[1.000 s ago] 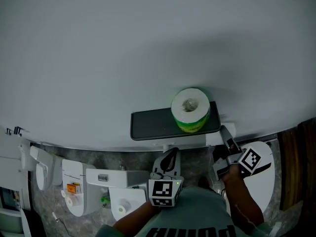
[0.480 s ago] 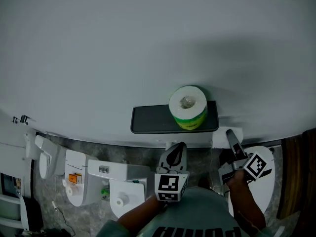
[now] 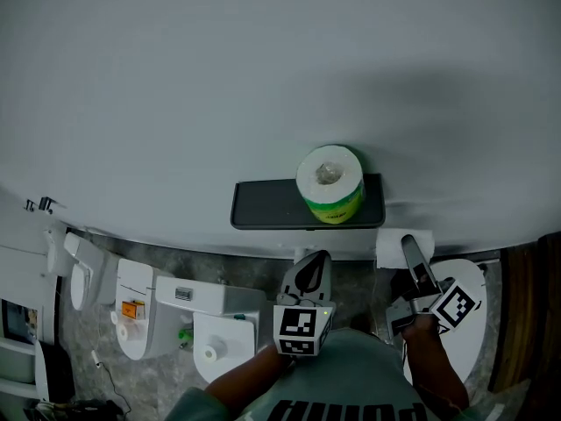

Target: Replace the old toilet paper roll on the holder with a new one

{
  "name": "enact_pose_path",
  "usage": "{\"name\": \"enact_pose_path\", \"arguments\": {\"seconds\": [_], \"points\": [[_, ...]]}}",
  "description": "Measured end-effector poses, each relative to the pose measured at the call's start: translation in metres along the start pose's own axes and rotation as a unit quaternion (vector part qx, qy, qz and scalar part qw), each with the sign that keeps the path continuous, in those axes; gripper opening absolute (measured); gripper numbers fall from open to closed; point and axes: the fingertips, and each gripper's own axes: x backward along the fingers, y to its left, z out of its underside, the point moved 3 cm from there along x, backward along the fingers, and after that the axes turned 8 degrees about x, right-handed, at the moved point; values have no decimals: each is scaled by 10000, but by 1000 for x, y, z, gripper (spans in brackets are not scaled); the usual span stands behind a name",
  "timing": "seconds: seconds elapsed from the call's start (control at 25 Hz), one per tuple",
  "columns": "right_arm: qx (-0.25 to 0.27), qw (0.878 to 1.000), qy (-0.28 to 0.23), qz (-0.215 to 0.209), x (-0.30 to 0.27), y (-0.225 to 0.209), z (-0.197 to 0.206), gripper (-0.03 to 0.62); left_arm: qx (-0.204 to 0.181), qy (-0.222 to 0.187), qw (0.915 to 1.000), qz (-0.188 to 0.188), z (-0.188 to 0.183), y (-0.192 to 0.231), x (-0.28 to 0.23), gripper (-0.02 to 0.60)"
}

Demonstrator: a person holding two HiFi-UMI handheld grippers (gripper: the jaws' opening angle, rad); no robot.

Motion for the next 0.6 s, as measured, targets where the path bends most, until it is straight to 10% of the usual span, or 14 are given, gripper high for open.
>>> {"name": "enact_pose_path", "arguments": {"seconds": [0.6], "points": [[961, 9935, 311, -534, -8, 90, 49, 232, -44, -190, 9997, 140, -21, 46, 30, 6]]}}
